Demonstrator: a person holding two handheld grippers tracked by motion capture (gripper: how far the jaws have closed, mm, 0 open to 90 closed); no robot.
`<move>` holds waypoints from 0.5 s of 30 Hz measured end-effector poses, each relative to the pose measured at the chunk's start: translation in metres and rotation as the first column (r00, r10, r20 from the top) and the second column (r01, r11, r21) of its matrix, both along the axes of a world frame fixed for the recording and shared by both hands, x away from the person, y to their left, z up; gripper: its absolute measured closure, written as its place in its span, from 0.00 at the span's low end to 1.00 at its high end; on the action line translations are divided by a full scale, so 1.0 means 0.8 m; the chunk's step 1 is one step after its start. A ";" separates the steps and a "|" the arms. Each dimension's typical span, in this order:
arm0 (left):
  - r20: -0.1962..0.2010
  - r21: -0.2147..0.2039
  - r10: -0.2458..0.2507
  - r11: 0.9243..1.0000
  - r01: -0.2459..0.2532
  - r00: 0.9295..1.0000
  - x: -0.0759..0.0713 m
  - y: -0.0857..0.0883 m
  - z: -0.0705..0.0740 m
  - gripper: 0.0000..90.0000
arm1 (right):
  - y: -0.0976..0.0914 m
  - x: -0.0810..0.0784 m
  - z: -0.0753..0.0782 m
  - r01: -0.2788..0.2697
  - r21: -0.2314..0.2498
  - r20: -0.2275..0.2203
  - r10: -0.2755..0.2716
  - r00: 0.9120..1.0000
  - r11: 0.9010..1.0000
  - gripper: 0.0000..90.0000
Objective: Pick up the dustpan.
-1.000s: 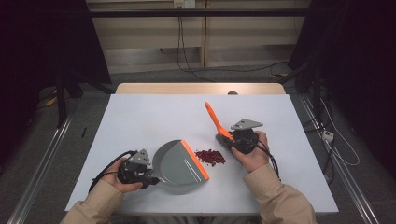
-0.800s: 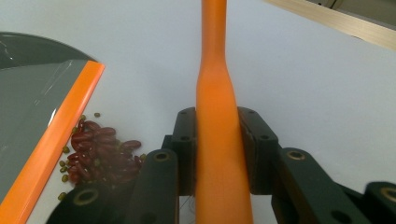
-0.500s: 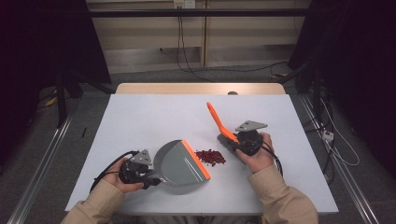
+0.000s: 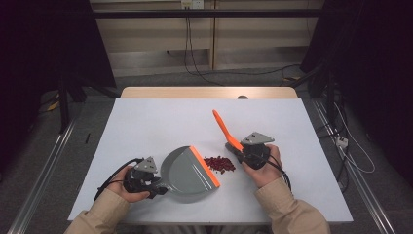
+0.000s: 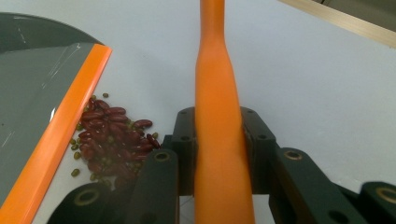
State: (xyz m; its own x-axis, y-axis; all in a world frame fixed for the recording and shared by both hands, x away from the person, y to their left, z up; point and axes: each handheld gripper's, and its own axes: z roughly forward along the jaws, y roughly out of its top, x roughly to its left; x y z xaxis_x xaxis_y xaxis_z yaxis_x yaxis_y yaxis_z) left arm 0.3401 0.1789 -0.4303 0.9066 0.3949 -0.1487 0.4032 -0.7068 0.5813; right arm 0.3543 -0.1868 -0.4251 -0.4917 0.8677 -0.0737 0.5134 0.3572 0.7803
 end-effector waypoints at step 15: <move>-0.019 0.011 -0.010 1.000 0.010 1.000 -0.003 -0.004 0.005 0.70 | 0.012 -0.010 -0.003 0.035 -0.011 0.027 -0.035 0.999 0.999 0.79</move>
State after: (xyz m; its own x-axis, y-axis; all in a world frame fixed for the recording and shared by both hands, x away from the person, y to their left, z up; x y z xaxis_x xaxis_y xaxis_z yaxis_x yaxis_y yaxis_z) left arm 0.3377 0.1755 -0.4263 0.9075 0.3876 -0.1618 0.4071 -0.7171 0.5657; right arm 0.3464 -0.1772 -0.4274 -0.4586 0.8833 -0.0971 0.5045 0.3488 0.7899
